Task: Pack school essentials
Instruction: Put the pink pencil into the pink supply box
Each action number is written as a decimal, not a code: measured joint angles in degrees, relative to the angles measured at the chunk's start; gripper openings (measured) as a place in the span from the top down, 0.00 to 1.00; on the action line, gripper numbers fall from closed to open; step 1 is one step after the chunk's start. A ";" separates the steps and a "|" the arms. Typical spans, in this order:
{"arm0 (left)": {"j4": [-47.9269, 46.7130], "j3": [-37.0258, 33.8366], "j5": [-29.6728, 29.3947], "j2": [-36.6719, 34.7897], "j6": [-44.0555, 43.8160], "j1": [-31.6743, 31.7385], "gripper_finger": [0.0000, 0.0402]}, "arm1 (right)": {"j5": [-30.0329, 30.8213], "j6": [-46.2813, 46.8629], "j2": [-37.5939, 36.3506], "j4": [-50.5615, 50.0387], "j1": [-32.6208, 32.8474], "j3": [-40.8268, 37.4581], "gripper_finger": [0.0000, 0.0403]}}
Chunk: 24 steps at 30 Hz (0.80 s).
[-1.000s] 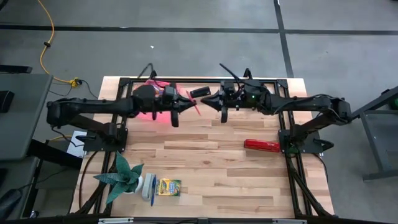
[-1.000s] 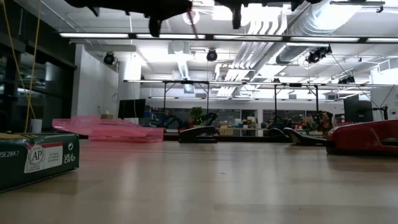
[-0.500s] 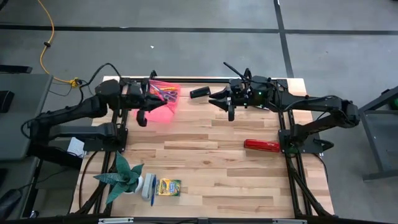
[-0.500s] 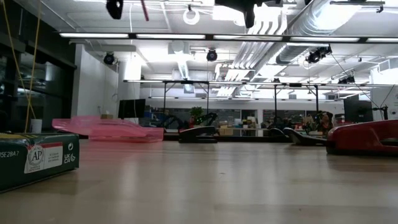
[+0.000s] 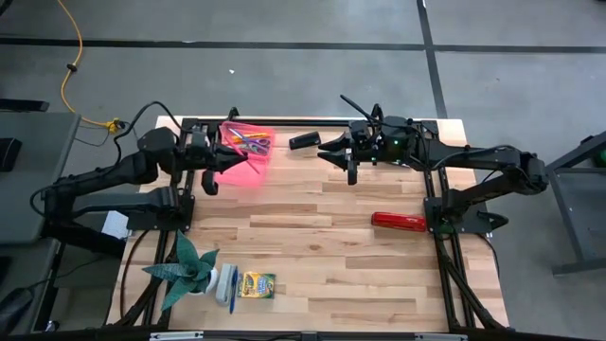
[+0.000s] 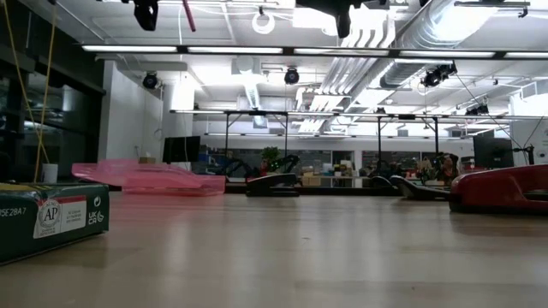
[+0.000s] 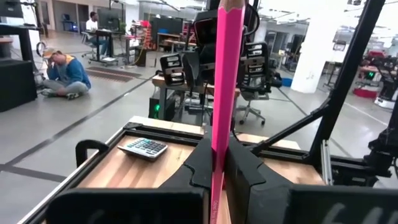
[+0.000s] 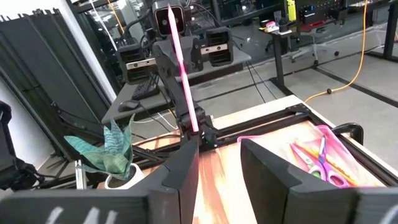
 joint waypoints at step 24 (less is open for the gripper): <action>48.26 -24.32 -25.38 33.15 -46.06 25.96 1.00 | 0.72 0.06 0.04 -1.27 -0.01 0.00 0.72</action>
